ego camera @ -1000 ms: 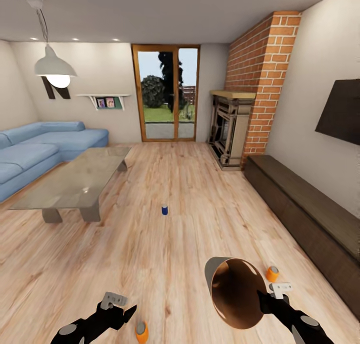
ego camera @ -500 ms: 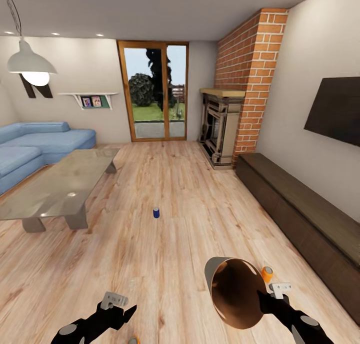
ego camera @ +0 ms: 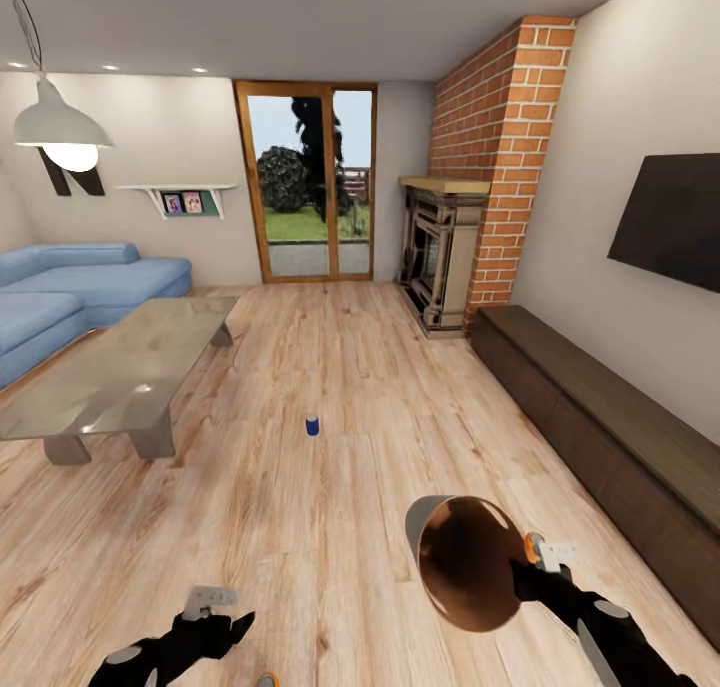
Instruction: Put the three can of soda from the living room inside the tash can in the kitchen.
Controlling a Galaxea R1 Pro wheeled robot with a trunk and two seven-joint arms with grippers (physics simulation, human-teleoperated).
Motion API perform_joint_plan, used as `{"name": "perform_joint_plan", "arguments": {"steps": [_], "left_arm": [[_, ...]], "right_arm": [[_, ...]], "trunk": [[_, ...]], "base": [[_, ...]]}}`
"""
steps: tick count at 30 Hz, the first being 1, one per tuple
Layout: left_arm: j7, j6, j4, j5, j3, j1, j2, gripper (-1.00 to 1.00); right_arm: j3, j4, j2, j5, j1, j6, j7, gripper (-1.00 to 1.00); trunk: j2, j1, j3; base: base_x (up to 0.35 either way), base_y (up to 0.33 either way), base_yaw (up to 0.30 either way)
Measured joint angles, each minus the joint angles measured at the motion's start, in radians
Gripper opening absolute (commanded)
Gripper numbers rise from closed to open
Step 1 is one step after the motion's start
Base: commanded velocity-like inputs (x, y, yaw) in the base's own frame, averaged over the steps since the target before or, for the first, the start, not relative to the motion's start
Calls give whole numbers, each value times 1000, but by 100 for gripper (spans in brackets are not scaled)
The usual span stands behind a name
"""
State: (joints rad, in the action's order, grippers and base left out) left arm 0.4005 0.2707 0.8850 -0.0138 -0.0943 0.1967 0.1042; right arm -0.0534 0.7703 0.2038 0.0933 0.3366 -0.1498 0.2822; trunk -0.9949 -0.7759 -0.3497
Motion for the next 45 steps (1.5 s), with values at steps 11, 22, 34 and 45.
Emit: {"name": "perform_joint_plan", "arguments": {"steps": [11, 22, 34, 45], "left_arm": [[-82, 48, 0, -1, -67, 0, -1, 100], [-83, 52, 0, 4, -69, 0, -4, 100], [-81, 51, 0, 3, -67, 0, -5, 100], [-83, 53, 1, -1, -71, -1, -6, 100]], "right_arm": [[-1, 177, -18, 2, 60, -254, -5, -100], [2, 188, -32, -26, 190, -432, -9, -100], [9, 192, -33, -18, 245, -485, -61, -100], [12, 213, -33, -22, 316, -585, -63, -100]], "trunk": [[0, 0, 0], [0, 0, 0], [0, 0, 0], [0, 0, 0]], "base": [[0, 0, 0], [0, 0, 0], [0, 0, 0], [0, 0, 0]]}}
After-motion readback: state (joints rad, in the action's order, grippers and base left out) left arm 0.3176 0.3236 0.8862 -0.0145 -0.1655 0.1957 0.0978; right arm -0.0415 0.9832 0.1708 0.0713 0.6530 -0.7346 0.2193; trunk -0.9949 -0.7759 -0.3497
